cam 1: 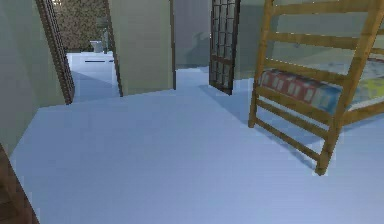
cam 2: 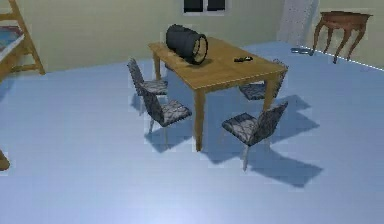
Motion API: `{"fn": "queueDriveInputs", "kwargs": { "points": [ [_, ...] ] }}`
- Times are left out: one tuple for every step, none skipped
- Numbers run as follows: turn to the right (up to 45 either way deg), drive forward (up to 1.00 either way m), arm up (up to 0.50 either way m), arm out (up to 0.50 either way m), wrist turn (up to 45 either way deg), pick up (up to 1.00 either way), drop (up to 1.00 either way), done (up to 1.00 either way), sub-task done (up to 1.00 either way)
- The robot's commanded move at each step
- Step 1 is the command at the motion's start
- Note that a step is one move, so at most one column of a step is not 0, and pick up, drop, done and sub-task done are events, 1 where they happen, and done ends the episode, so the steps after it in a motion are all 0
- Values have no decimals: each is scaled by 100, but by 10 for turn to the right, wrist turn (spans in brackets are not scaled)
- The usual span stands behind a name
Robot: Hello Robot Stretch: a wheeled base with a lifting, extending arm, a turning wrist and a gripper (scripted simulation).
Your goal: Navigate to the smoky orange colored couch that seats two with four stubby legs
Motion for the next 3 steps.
{"fn": "queueDriveInputs", "kwargs": {
  "points": [
    [0,15,0,0,0,0,0,0,0],
    [0,100,0,0,0,0,0,0,0],
    [0,100,0,0,0,0,0,0,0]
  ]
}}
